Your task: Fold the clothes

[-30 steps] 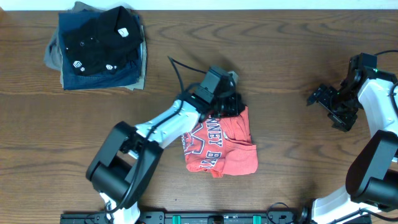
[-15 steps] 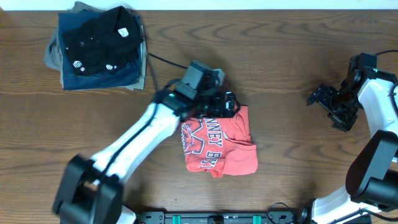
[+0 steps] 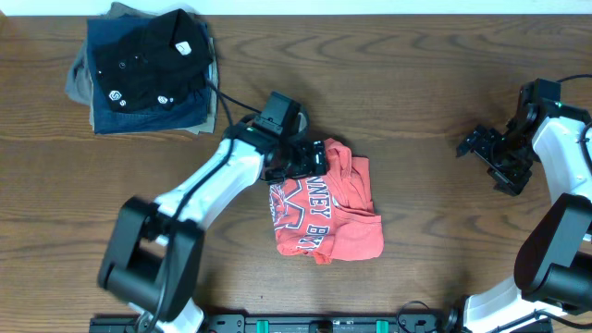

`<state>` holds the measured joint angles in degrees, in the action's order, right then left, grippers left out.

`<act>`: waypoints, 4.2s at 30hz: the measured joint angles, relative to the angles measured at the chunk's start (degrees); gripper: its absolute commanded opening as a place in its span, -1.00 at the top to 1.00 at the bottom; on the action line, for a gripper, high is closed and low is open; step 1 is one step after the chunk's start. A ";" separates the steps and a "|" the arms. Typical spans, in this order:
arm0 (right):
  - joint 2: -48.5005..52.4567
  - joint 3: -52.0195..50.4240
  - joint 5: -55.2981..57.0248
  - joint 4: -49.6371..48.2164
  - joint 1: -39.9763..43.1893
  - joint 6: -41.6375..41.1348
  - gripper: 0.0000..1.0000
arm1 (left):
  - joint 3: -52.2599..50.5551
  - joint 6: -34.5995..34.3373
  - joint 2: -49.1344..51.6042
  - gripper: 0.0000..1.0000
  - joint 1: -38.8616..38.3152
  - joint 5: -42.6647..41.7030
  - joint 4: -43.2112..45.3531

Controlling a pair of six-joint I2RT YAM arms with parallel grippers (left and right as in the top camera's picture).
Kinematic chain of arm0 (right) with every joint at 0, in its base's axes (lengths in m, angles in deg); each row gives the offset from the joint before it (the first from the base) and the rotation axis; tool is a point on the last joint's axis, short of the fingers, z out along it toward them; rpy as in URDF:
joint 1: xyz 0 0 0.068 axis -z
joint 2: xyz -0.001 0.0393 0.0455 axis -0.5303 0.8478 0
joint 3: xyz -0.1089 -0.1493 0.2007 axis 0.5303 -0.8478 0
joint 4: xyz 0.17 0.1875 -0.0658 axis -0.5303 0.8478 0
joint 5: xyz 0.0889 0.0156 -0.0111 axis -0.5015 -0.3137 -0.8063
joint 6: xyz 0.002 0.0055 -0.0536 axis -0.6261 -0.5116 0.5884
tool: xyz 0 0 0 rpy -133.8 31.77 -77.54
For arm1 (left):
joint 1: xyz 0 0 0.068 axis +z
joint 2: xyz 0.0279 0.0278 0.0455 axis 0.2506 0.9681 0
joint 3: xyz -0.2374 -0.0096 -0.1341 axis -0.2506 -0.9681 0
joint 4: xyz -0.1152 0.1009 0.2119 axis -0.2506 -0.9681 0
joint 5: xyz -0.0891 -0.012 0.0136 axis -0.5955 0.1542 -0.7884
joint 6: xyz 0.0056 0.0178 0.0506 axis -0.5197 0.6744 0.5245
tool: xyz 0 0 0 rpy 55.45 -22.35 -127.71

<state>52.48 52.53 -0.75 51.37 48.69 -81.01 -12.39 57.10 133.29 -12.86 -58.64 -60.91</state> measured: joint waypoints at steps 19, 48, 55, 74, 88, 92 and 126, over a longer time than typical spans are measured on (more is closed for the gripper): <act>0.00 0.00 0.00 -0.02 0.00 0.00 -0.99 | -0.17 1.53 2.95 -0.70 -0.33 -8.94 9.09; 0.00 0.00 0.00 0.00 0.00 0.00 -0.99 | -0.17 -3.63 9.01 0.46 -7.80 -6.73 24.04; 0.00 0.00 0.00 -0.02 0.00 0.00 -0.99 | -0.26 -4.87 12.87 0.49 -10.43 -9.11 33.68; 0.00 0.00 0.00 -0.02 0.00 0.00 -0.98 | 0.20 -7.65 9.07 0.07 -15.19 -10.05 34.27; 0.00 0.00 0.00 0.00 0.00 0.00 -0.99 | 0.98 -7.28 -6.84 0.06 -14.95 -12.61 19.23; 0.00 0.00 -0.02 0.02 0.00 0.00 -0.99 | 1.38 -7.48 -8.87 0.06 -10.51 -3.13 4.59; 0.00 0.00 0.00 -0.02 0.00 0.00 -0.99 | 1.29 -7.48 4.68 0.05 -18.36 0.22 11.26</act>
<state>52.48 52.53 -0.75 51.34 48.69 -81.01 -11.10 49.63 137.97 -31.22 -58.42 -49.65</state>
